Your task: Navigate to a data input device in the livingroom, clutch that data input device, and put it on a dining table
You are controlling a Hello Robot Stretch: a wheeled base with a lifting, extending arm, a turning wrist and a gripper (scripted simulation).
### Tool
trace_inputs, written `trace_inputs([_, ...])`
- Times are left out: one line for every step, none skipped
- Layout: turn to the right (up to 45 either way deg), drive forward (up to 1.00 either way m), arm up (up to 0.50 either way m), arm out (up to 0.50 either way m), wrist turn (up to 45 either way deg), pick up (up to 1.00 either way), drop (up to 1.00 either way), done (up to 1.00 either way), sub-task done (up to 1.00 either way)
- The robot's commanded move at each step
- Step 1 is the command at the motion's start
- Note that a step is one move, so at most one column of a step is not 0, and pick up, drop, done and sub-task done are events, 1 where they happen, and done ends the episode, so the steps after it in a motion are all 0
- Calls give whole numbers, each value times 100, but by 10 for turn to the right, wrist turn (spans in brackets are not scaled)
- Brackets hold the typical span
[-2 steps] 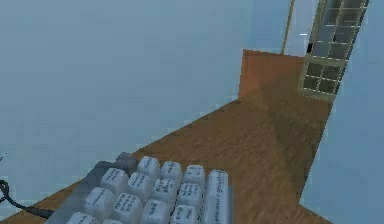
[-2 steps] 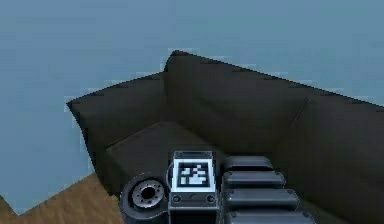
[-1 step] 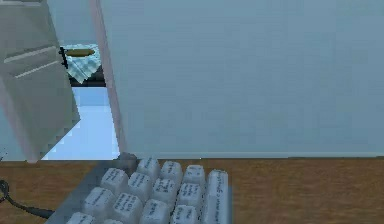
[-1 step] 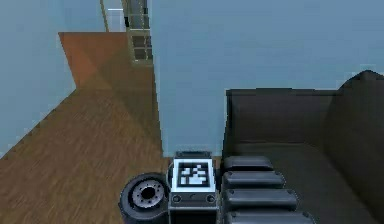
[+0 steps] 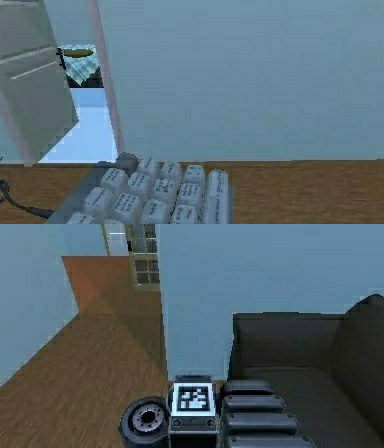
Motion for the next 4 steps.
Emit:
trace_inputs([450, 0, 0, 0, 0, 0, 0, 0, 0])
trace_inputs([180, 0, 0, 0, 0, 0, 0, 0, 0])
trace_inputs([0, 100, 0, 0, 0, 0, 0, 0, 0])
trace_inputs([60, 0, 0, 0, 0, 0, 0, 0, 0])
